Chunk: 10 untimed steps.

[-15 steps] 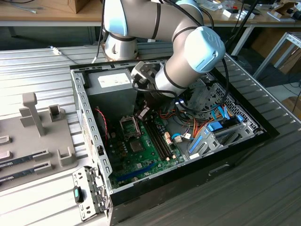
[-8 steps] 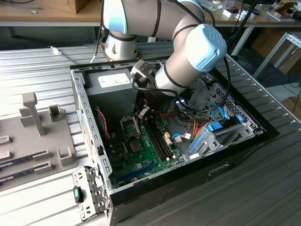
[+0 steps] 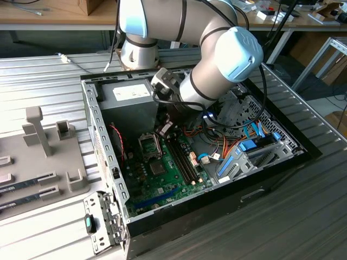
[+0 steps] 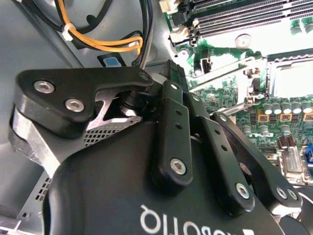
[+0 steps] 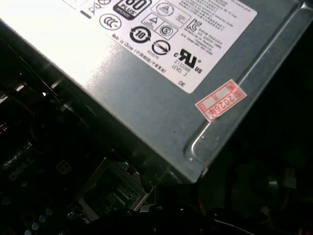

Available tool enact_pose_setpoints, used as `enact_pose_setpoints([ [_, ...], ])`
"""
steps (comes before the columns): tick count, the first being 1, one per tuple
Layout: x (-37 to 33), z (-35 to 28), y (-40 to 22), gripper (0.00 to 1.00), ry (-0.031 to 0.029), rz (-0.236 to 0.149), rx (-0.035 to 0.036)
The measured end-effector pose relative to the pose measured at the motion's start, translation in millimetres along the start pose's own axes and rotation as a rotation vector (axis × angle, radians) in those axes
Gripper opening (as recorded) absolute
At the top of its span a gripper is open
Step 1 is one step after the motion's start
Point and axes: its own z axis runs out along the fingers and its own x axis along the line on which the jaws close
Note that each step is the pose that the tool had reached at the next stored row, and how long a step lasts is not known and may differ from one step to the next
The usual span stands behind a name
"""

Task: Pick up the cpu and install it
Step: 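Close the cpu cover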

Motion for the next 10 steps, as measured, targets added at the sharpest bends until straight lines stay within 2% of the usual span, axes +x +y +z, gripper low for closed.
enact_pose_setpoints([
  [10, 5.6, -2.2, -2.3, 0.11, -0.0091, -0.005, -0.0118],
])
